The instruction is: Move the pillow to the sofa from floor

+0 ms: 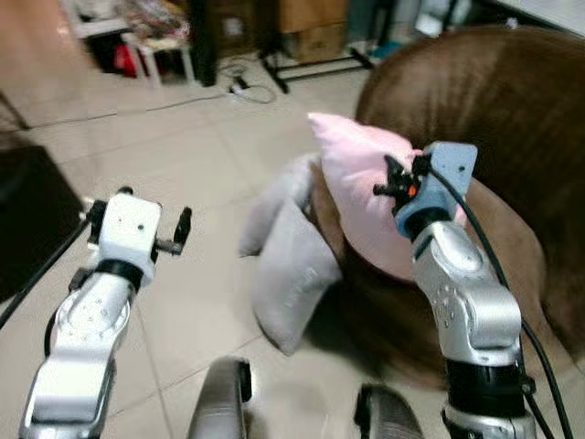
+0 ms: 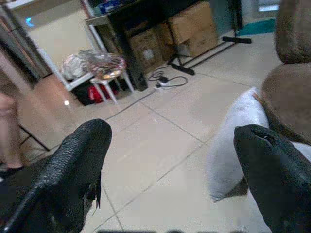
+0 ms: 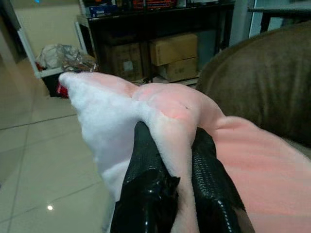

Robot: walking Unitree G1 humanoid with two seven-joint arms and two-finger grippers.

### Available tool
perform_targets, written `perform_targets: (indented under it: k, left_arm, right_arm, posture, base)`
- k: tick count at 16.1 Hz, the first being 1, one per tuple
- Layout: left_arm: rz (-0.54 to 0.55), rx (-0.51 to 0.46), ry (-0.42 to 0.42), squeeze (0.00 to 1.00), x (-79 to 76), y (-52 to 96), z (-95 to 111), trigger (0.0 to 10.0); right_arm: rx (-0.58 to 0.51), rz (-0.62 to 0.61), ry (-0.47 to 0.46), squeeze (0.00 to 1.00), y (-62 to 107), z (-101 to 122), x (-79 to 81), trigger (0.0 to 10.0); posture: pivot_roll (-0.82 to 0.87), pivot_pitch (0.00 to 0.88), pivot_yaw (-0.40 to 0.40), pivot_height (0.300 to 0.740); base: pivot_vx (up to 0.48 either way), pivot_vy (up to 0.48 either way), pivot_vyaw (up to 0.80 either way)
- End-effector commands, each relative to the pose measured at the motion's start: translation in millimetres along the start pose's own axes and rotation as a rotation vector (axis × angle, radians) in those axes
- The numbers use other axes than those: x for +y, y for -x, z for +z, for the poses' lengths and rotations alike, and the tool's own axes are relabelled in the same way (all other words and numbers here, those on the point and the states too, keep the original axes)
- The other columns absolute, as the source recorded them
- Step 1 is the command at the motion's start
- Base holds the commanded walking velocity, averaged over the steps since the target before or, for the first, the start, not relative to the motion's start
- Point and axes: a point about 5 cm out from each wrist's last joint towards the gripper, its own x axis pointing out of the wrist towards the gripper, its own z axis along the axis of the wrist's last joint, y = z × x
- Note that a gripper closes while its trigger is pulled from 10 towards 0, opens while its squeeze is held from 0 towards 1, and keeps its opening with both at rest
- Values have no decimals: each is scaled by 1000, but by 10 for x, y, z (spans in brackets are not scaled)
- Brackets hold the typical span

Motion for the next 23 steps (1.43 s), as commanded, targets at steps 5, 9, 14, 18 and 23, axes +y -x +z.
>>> perform_targets:
  k: [5, 9, 14, 18, 23]
  left_arm:
    - [-14, -13, -10, 0, -19, -11, 25, 10000]
    - [-8, -13, -8, 0, -1, -3, 22, 10000]
    - [-23, -24, -11, 0, -17, -7, 29, 10000]
    - [-23, -41, -7, 0, -10, -10, 50, 10000]
    - [-24, -54, -9, 0, 17, -19, 57, 10000]
  right_arm:
    - [-13, -23, 41, 0, 3, 39, -16, 10000]
    - [-15, -23, 43, 0, 7, 31, -2, 10000]
    - [-28, -10, -28, 0, 31, 65, -40, 10000]
    - [-24, 1, -27, 0, 36, 57, -44, 10000]
    - [-34, 32, -30, 0, 39, 92, -3, 10000]
  posture:
    - [-2, 0, -44, 648]
    - [4, 0, -42, 648]
    - [5, 0, -40, 683]
    - [7, 0, -41, 728]
    - [13, 0, -40, 740]
  base:
    - [0, -404, 0]
    - [0, -168, 0]
    - [0, 0, 0]
    - [0, 0, 0]
    - [0, 0, 0]
